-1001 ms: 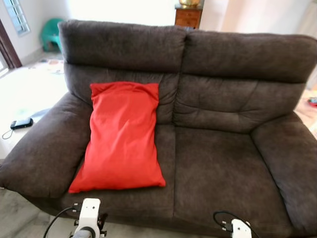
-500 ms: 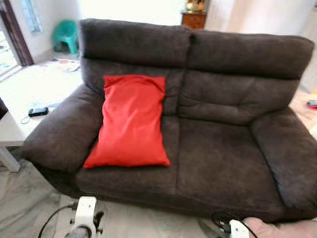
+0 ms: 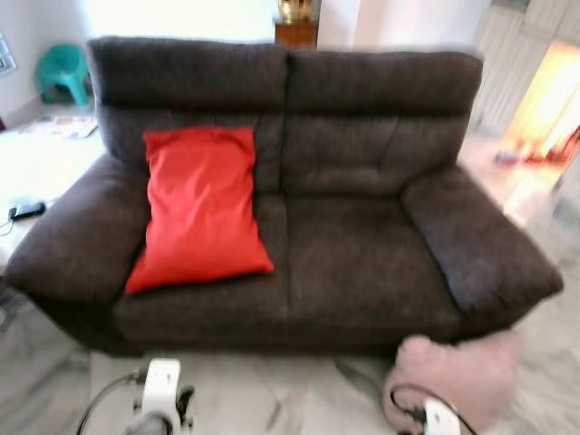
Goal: Move the pillow to the sofa from floor
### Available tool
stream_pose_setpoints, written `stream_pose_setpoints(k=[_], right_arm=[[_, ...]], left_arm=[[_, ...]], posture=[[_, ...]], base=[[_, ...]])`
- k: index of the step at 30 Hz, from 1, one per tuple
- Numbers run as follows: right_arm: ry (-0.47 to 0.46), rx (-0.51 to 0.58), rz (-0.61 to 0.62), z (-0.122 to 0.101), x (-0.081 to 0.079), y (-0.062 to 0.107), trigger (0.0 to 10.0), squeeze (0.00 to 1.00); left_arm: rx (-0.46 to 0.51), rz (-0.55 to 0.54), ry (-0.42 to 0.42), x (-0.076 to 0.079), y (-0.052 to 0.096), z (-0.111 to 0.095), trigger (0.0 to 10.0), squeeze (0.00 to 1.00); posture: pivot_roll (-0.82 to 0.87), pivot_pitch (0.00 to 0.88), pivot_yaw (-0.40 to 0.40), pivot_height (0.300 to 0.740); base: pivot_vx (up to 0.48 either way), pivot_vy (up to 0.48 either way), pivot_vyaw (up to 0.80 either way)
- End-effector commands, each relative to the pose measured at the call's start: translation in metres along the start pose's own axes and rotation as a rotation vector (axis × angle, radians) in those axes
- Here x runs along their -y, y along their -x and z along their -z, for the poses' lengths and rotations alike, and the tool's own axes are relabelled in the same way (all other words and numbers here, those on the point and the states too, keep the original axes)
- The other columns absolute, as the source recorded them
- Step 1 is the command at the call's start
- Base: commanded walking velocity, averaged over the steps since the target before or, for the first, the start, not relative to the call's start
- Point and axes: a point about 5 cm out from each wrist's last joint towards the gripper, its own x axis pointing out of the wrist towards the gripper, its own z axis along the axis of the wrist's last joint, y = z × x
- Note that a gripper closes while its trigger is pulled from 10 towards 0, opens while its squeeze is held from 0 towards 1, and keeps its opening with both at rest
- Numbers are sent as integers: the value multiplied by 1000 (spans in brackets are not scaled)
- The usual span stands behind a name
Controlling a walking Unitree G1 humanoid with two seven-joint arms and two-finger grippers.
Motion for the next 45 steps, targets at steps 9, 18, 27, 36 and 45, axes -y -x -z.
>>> stream_pose_setpoints(k=[9, 18, 27, 36, 45], right_arm=[[21, 118, -48, -15, -6, -1, 10000, 0], [5, 199, -75, -25, -7, 0, 10000, 0], [14, 233, -65, -29, -6, 0, 10000, 0], [24, 250, -21, -30, -5, 0, 10000, 0], [71, 521, -86, -146, -49, -5, 10000, 0]], left_arm=[[200, 2, -24, -5, -8, -45, 10000, 0], [381, -9, -105, 4, -13, -91, 10000, 0], [365, -7, -128, 9, -14, -90, 10000, 0], [168, 5, -82, 6, -14, -53, 10000, 0], [13, 19, -60, 3, -8, -20, 10000, 0]], posture=[[20, 0, -63, 736], [23, 0, -74, 736], [31, 0, -70, 736], [19, 0, -47, 736], [31, 0, -48, 736]], base=[[0, 0, 0], [0, 0, 0], [0, 0, 0], [0, 0, 0], [0, 0, 0]])
